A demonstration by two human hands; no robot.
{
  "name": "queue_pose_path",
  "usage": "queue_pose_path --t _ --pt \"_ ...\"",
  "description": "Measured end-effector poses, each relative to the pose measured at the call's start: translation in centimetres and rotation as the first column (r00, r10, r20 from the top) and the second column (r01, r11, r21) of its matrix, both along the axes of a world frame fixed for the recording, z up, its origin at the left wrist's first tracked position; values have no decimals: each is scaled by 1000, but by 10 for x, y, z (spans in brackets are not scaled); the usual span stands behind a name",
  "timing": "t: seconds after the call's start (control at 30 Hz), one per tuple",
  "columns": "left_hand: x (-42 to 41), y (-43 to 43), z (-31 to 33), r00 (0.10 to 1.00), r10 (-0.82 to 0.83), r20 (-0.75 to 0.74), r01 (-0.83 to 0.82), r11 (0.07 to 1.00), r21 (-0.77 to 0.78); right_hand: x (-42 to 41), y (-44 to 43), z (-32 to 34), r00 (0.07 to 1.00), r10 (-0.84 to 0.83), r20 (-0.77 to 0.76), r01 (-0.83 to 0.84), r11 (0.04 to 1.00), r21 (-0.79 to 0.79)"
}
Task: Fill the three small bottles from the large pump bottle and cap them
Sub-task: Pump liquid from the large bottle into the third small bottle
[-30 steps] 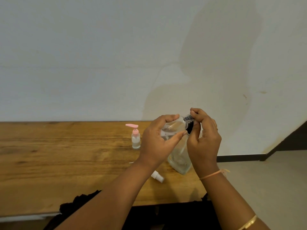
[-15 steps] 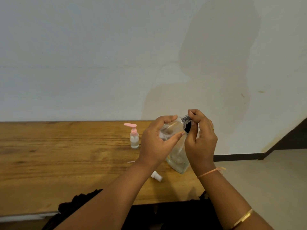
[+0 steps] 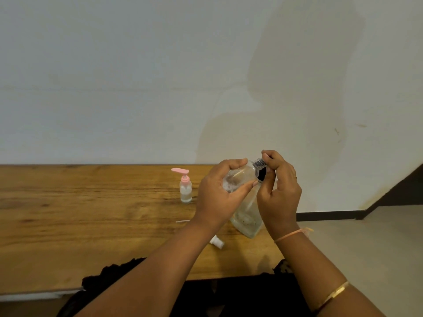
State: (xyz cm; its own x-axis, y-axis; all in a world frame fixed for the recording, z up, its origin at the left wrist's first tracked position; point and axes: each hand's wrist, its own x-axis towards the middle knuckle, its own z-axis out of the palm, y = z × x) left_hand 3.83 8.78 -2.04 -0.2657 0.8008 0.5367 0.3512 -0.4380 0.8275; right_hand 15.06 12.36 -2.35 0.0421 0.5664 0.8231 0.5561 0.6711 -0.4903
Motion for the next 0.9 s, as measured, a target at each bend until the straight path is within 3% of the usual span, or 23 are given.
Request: queue_pose_path --t 0.23,0.53,0.9 --pt "-2 -4 9 1000 -6 -22 8 999 47 -2 -8 14 998 11 -62 -13 1000 -23" --pt "-1 0 -1 1000 0 -25 1 1000 16 -1 0 -2 1000 1 -18 0 1000 23" --pt "-2 -3 6 999 30 -21 -28 996 83 -10 -11 14 994 8 -105 -17 997 -82"
